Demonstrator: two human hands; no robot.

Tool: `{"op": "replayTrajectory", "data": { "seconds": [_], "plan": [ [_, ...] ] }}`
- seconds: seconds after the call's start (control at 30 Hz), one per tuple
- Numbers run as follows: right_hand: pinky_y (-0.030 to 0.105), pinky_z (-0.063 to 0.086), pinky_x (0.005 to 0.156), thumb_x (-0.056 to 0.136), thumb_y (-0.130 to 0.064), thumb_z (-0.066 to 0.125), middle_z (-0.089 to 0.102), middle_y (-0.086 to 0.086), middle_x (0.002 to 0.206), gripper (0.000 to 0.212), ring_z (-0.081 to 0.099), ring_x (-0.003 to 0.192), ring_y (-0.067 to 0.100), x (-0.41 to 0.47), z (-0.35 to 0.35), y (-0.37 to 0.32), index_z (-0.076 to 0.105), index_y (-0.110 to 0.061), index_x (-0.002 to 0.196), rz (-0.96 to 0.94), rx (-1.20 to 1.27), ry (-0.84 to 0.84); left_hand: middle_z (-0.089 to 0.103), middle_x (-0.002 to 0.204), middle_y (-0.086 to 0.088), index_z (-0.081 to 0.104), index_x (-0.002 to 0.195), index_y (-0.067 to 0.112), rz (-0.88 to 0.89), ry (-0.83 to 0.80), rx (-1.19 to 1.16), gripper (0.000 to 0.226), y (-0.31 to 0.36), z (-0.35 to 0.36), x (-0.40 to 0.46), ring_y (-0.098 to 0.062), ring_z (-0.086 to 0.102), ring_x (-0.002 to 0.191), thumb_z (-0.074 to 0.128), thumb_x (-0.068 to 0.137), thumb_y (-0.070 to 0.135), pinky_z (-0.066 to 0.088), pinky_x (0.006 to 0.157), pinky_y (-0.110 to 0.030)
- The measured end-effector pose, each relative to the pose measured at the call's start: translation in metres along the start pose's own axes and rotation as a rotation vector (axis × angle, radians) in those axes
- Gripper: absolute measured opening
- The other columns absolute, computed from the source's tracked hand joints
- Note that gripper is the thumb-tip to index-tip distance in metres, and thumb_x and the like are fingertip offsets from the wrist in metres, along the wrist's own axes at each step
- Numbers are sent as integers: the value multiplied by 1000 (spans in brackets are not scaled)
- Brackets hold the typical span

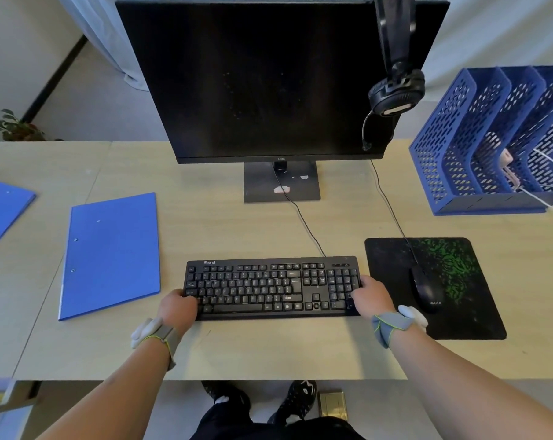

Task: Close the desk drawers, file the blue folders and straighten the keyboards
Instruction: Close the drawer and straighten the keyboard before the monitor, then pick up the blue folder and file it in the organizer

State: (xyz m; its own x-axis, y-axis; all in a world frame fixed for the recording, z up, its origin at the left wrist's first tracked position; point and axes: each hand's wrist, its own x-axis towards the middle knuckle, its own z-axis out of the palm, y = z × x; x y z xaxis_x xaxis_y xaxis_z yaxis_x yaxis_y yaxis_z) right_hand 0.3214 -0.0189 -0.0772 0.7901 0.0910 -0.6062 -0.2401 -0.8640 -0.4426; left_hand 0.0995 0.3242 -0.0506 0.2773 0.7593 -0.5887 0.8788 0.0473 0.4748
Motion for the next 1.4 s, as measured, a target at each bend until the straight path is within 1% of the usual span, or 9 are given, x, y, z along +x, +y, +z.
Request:
{"op": "replayTrajectory", "data": {
  "seconds": [0.33,0.53,0.73,0.9,0.97,1.1,1.23,1.33,1.4],
  "plan": [
    [36,51,67,85,-5,50,69,12,91,24,65,83,34,-7,-4,-1,66,-17,97,30,71,-14,69,88,-11,66,102,12,29,-5,32,24,-1,-1,-2,-32,64,83,48,87,5,56,78,-42],
    [32,41,66,87,-5,51,65,12,94,13,64,95,37,-17,-8,-7,57,-12,97,26,73,-20,70,90,-11,67,107,13,37,10,70,30,-4,2,-3,-31,64,81,48,84,6,56,74,-40],
    [30,44,62,87,-7,51,67,14,103,19,62,83,31,-20,-8,-9,62,-16,100,23,44,-13,69,90,-12,64,103,9,5,-30,69,24,-1,-1,-4,-31,64,80,49,84,7,50,65,-34],
    [45,43,100,90,-18,56,45,19,133,39,48,118,40,-33,1,-47,49,-5,126,136,-116,140,69,90,-18,64,98,1,9,-53,103,19,14,-8,-2,-32,63,77,54,84,8,49,64,-35],
    [46,40,104,91,-19,55,43,19,136,44,46,123,40,-41,6,-67,46,-6,131,89,-107,132,68,87,-16,61,99,2,35,-41,103,17,22,-12,-5,-33,64,78,55,85,11,49,63,-35],
    [43,46,99,93,-17,49,46,18,136,45,49,120,39,-50,16,-102,45,-6,136,-50,-128,-16,62,87,-10,53,109,8,86,-31,131,19,33,-17,-11,-32,64,85,54,90,12,51,63,-32],
    [37,52,83,94,-18,48,53,15,122,37,58,103,33,-60,31,-128,48,-5,128,-136,-109,-133,58,132,-19,38,151,5,102,-52,138,61,25,-31,-10,-27,56,94,56,93,15,46,70,-31],
    [33,40,69,95,-16,47,47,9,99,11,56,87,29,-66,44,-140,44,-13,106,-183,-120,-221,55,137,-22,39,150,2,76,-56,111,61,11,-46,-4,-32,59,102,57,93,13,49,80,-35],
    [33,29,61,93,-13,48,41,6,84,10,41,70,24,-70,55,-150,39,-12,89,-212,-123,-255,62,117,-28,48,139,-6,50,-40,88,53,-1,-59,3,-30,56,80,57,89,10,45,66,-32]
  ]
}}
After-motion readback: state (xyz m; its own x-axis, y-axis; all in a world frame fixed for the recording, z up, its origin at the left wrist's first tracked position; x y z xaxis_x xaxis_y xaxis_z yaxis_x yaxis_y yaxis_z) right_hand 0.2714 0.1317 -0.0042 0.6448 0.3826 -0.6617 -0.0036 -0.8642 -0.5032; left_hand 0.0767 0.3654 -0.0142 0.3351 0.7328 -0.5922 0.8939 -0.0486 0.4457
